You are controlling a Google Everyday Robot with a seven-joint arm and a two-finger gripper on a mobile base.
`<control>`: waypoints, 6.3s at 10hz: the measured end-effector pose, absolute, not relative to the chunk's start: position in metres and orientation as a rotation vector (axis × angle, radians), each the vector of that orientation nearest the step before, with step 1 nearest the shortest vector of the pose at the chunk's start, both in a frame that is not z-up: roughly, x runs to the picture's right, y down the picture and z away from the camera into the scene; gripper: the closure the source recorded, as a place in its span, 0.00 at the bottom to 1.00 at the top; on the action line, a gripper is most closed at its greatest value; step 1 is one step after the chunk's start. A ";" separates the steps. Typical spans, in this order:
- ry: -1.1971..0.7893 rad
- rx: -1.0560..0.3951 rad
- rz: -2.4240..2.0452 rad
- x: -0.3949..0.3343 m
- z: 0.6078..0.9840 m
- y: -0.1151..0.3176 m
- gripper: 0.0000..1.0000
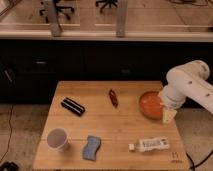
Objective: Place the white sponge in the ceramic bowl
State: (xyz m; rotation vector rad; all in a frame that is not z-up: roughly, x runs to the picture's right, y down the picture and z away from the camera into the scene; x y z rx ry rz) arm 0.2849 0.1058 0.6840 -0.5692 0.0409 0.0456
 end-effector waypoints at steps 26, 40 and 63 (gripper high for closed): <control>0.041 -0.569 0.046 0.285 0.684 0.106 0.20; 0.036 -0.600 -0.158 0.201 0.681 0.112 0.20; -0.197 -0.647 -0.752 0.017 0.718 0.158 0.20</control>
